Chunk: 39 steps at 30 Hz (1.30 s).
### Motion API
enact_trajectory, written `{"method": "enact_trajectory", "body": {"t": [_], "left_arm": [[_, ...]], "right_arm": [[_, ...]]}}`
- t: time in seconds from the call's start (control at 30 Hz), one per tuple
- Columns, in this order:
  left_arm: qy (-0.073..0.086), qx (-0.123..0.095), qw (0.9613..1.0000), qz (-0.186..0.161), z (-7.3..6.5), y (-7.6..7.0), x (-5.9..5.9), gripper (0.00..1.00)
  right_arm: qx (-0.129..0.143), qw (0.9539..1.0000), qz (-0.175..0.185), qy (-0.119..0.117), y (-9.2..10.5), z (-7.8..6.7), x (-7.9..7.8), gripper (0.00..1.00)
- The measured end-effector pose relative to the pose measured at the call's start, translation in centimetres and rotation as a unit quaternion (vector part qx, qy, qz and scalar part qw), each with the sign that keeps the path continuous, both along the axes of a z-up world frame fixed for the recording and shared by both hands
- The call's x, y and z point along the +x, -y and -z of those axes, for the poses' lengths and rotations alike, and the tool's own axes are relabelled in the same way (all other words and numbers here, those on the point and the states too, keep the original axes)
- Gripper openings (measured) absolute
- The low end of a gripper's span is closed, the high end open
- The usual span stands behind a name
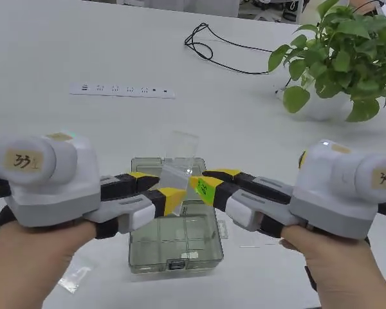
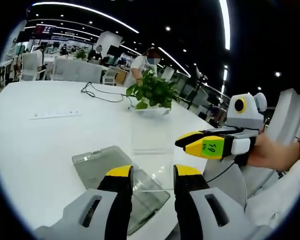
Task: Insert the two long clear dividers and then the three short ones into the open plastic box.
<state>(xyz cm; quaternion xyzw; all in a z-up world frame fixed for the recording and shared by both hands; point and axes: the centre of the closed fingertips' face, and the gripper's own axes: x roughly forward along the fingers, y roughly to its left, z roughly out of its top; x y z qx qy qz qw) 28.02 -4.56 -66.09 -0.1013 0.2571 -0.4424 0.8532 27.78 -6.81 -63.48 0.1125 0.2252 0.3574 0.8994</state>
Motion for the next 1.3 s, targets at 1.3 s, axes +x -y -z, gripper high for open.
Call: {"method": "enact_trajectory", "body": {"t": [1.3], "left_arm": [[0.027, 0.022, 0.9989, 0.031, 0.5, -0.9, -0.7, 0.4]], "right_arm": [[0.021, 0.9983, 0.044, -0.034, 0.3, -0.2, 1.2, 0.06]]}}
